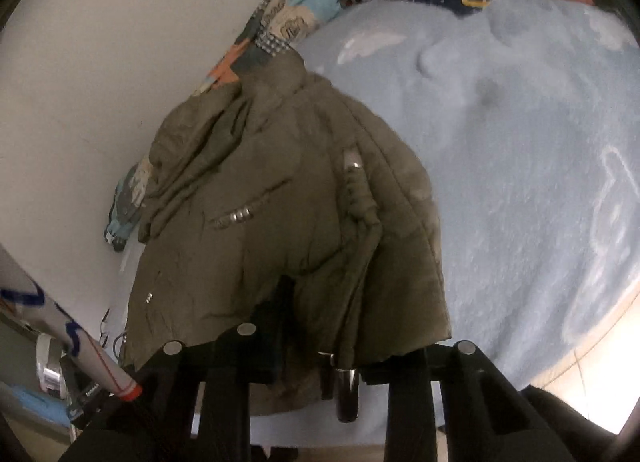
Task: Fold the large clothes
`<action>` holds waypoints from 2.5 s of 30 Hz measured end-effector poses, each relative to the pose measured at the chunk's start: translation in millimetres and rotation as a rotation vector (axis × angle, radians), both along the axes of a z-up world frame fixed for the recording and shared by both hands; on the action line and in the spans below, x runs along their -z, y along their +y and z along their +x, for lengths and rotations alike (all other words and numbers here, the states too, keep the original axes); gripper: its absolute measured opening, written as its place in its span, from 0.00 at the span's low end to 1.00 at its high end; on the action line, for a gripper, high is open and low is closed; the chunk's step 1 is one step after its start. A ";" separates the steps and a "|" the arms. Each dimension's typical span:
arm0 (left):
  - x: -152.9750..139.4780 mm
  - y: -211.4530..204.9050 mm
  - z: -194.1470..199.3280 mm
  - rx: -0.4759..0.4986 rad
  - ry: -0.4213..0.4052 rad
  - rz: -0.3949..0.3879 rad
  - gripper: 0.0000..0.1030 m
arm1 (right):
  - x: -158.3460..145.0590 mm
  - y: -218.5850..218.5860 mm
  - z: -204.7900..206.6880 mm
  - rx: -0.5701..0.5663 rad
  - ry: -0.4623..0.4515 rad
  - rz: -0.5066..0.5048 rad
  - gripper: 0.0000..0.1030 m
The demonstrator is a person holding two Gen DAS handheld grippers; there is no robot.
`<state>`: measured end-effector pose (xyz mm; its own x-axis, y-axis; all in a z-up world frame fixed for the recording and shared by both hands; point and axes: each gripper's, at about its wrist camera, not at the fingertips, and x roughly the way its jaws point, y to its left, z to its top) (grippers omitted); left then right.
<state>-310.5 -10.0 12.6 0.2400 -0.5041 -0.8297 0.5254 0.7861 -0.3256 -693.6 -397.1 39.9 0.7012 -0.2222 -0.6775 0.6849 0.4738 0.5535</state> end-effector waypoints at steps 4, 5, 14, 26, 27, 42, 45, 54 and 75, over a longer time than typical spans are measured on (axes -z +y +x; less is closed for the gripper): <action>-0.9 -13.3 -9.3 0.023 -0.108 0.069 0.73 | 18.7 -3.1 9.3 0.017 0.056 0.041 0.28; -1.2 -13.8 -11.0 0.029 -0.135 0.080 0.73 | 21.3 -3.2 12.1 0.017 0.071 0.042 0.28; 3.3 -14.9 -15.9 0.030 -0.241 0.130 0.84 | 32.6 -9.6 13.8 0.047 0.081 0.076 0.34; -1.8 -21.0 -18.7 0.075 -0.269 0.157 0.76 | 31.3 -9.3 1.9 0.071 0.036 0.106 0.34; -3.7 -22.2 -22.2 0.088 -0.289 0.159 0.71 | 32.0 -9.9 -0.4 0.085 0.012 0.126 0.34; -28.4 -25.6 -50.3 0.135 -0.480 0.170 0.26 | -11.4 7.3 4.6 0.029 -0.011 -0.075 0.12; -29.7 -25.9 -50.3 0.132 -0.478 0.169 0.26 | -12.8 9.2 6.8 0.025 0.001 -0.098 0.12; -40.8 -24.9 -57.1 0.117 -0.509 0.152 0.24 | -25.0 12.9 1.2 0.015 -0.027 -0.145 0.11; -77.7 3.6 -69.6 0.070 -0.510 0.056 0.22 | -66.2 37.9 -18.1 -0.028 -0.119 -0.190 0.10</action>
